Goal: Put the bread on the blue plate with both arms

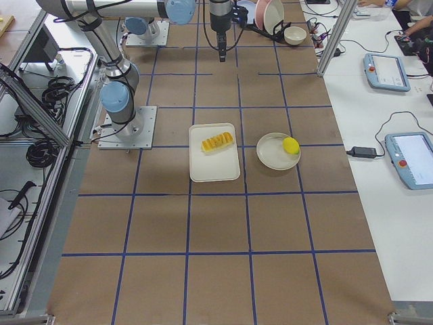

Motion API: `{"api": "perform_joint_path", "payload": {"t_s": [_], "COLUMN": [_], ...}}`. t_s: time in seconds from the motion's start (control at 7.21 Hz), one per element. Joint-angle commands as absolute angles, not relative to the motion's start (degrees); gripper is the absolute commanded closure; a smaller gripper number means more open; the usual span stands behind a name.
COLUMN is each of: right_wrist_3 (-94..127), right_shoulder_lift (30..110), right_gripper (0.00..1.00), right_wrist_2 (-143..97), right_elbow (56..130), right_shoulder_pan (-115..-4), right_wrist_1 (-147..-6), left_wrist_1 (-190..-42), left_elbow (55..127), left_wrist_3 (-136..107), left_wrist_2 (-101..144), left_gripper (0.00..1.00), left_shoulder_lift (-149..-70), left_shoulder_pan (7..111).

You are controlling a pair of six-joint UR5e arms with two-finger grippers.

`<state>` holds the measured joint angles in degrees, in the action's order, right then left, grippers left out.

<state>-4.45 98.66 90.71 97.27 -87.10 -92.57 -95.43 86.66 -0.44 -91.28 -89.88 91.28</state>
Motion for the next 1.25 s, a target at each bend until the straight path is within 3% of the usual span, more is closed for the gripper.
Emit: {"api": "perform_joint_path", "payload": {"t_s": [0.0,0.28,0.55,1.11], "right_wrist_3": [-4.5,-4.5,-7.2,-40.9], "right_shoulder_lift": [98.5,99.0,98.3,98.7], "right_gripper": [0.0,0.0,0.0,0.01], "right_wrist_2": [90.8,90.7,90.7,93.7], "right_elbow": [97.5,97.6,98.6,116.5], "right_shoulder_pan": [-87.1,-87.1,-86.5,-69.3], "right_wrist_1": [-92.4,-92.1,-92.5,-111.9], "left_wrist_1": [-95.1,-94.7,-94.7,-88.0], "left_elbow": [86.7,86.3,85.0,84.6], "left_wrist_3": [-0.4,0.2,7.1,31.0], "left_wrist_2": [-91.2,-91.4,-92.7,-91.0], "left_gripper": [0.0,0.0,0.0,0.0], "left_shoulder_lift": [-90.0,-90.3,-92.2,-100.7], "left_shoulder_pan": [90.9,90.3,82.3,65.4]}}
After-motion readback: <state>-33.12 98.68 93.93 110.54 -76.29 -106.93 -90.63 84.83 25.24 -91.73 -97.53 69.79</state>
